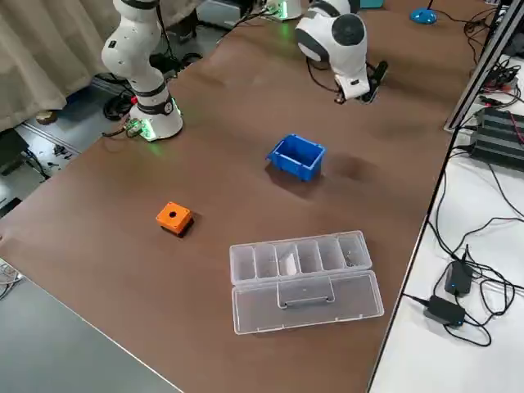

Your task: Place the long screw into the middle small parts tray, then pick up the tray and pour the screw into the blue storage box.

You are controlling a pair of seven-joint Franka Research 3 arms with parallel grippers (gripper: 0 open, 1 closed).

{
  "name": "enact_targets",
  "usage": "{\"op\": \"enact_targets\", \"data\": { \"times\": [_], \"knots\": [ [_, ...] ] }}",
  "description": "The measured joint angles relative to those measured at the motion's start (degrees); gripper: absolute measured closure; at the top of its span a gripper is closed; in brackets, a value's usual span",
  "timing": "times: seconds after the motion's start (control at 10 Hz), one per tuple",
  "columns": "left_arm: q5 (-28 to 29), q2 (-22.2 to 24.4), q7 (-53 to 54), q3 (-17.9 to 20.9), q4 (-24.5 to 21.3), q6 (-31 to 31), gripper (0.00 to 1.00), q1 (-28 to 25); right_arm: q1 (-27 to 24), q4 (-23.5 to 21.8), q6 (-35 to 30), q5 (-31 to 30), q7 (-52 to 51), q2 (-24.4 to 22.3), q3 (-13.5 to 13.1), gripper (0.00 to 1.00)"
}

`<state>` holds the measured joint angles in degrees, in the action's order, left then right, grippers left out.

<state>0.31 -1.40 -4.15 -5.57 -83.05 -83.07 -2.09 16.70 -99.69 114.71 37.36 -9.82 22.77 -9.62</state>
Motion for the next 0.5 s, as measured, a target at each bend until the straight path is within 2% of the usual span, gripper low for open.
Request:
{"op": "enact_targets", "data": {
  "times": [0.2, 0.5],
  "knots": [
    [0.0, -0.3, 0.0, 0.1, 0.0, -0.1, 0.00, 0.0, -4.0, -0.4, -4.9, -6.2, -3.4, -1.3, -0.1, 0.97],
    [0.0, -0.6, 0.0, 0.3, -0.1, -0.7, 0.00, -0.1, -10.8, -0.6, -9.1, -9.2, -9.9, -1.7, -0.4, 0.97]
  ]
}}
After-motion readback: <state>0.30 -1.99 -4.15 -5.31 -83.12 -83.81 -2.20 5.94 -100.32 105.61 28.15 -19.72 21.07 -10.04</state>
